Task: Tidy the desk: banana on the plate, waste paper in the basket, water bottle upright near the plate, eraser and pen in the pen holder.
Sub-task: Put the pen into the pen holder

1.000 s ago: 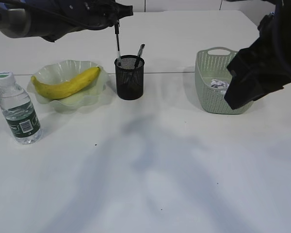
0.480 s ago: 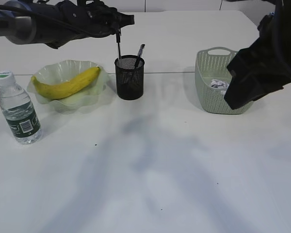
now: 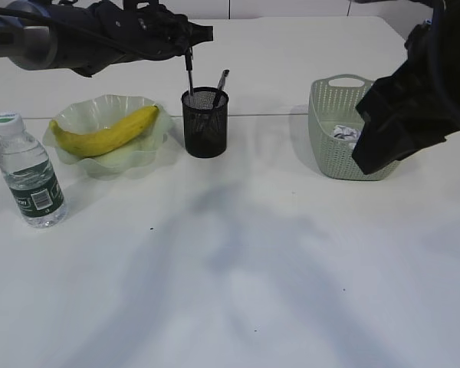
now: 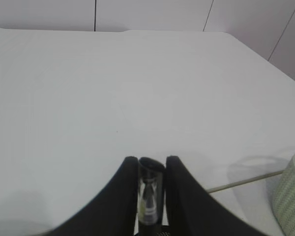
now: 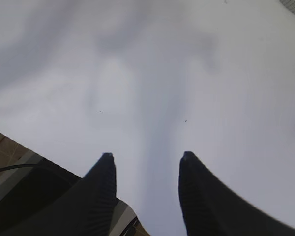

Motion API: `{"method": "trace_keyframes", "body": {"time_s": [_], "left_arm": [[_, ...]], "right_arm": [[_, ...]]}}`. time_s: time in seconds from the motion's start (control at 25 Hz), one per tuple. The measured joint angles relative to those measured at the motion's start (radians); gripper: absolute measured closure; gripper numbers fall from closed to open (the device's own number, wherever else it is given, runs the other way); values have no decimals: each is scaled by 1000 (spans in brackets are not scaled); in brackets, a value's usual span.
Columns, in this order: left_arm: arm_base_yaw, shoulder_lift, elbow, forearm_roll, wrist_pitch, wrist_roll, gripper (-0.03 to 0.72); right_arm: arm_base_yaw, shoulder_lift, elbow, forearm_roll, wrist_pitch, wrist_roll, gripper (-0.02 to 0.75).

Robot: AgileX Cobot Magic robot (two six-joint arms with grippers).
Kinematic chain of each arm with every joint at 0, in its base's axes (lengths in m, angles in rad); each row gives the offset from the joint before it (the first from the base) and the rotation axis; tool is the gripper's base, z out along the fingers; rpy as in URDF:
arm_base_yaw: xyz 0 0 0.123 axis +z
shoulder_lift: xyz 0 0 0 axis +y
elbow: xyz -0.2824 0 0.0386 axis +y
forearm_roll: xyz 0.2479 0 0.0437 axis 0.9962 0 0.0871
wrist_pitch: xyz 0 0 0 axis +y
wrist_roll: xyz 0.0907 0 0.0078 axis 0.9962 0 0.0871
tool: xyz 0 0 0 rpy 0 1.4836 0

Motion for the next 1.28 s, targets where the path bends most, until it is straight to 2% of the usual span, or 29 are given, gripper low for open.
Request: {"method": "trace_keyframes", "body": {"time_s": [0.48, 0.76, 0.8, 0.84, 1.04, 1.16, 1.28], "left_arm": [[0, 0, 0, -5, 0, 0, 487], [0, 0, 0, -7, 17, 0, 476], [34, -3, 0, -7, 30, 0, 476], [29, -11, 0, -7, 49, 0, 477], [24, -75, 0, -3, 240, 0, 543], [61, -115, 0, 17, 368, 0, 596], [118, -144, 0, 41, 496, 0, 617]], "right_arm": [[0, 0, 0, 0, 0, 0, 417], [0, 0, 0, -15, 0, 0, 417], [0, 0, 0, -21, 0, 0, 417], [0, 0, 0, -27, 0, 0, 417], [0, 0, 0, -33, 0, 0, 417], [0, 0, 0, -33, 0, 0, 417], [0, 0, 0, -33, 0, 0, 417]]}}
